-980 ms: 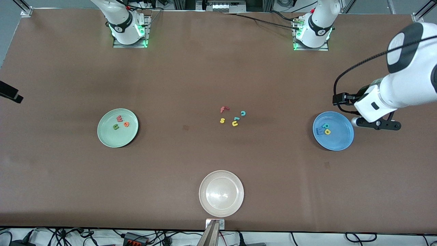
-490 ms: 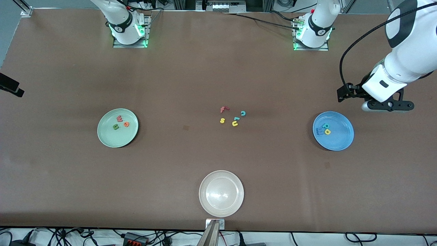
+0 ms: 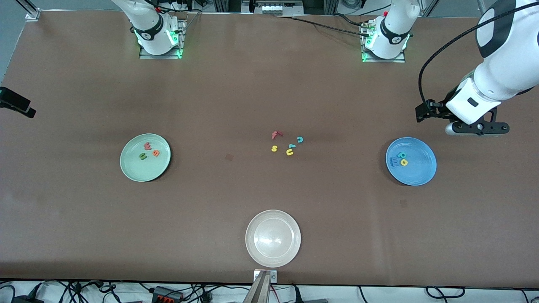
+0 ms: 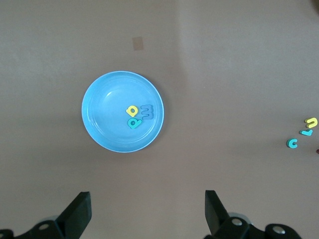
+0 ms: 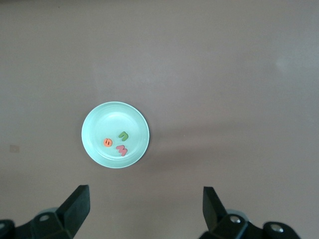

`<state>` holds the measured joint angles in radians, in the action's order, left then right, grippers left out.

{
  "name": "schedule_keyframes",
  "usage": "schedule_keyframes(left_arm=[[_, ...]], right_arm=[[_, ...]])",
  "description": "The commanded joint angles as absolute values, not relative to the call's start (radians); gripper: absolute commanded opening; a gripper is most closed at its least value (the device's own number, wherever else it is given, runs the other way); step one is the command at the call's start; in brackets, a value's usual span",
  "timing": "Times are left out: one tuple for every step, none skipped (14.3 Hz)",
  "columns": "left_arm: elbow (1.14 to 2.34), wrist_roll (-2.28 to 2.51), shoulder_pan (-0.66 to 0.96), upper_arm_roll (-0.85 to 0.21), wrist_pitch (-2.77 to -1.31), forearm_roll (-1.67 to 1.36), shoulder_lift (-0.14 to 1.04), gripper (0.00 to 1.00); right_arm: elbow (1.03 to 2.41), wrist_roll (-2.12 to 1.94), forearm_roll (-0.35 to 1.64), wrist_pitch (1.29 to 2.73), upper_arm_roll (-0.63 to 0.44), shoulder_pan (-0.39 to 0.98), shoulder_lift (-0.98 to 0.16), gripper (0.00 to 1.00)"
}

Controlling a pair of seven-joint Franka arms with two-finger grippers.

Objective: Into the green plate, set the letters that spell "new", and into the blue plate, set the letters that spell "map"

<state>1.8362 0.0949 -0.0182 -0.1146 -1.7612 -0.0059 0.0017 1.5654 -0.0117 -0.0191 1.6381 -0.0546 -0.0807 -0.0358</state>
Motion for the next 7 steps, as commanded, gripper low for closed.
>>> schedule_keyframes(left_arm=[[1.835,0.084,-0.006,-0.097,-1.744,-0.029,-0.015,1.00],[1.835,0.084,-0.005,-0.094,-1.747,-0.046,-0.015,1.00],[1.835,0.084,-0.002,-0.084,-1.750,-0.070,-0.015,1.00],[1.835,0.083,0.021,-0.057,-1.750,-0.078,-0.015,1.00],[1.835,0.081,0.037,-0.032,-1.752,-0.078,-0.012,1.00],[1.836,0.066,0.040,-0.029,-1.750,-0.077,-0.012,1.00],[1.835,0.034,0.040,-0.029,-1.750,-0.075,-0.012,1.00]], right_arm=[[1.684,-0.006,-0.034,1.666,-0.063,-0.068,0.072,1.00],[1.695,-0.011,-0.035,1.666,-0.061,-0.066,0.078,1.00],[1.713,-0.009,-0.038,1.673,-0.061,-0.066,0.092,1.00],[1.730,-0.011,-0.038,1.683,-0.061,-0.066,0.097,1.00],[1.739,-0.014,-0.040,1.687,-0.061,-0.066,0.104,1.00],[1.740,-0.018,-0.043,1.687,-0.061,-0.066,0.104,1.00],[1.740,-0.020,-0.054,1.687,-0.061,-0.066,0.106,1.00]])
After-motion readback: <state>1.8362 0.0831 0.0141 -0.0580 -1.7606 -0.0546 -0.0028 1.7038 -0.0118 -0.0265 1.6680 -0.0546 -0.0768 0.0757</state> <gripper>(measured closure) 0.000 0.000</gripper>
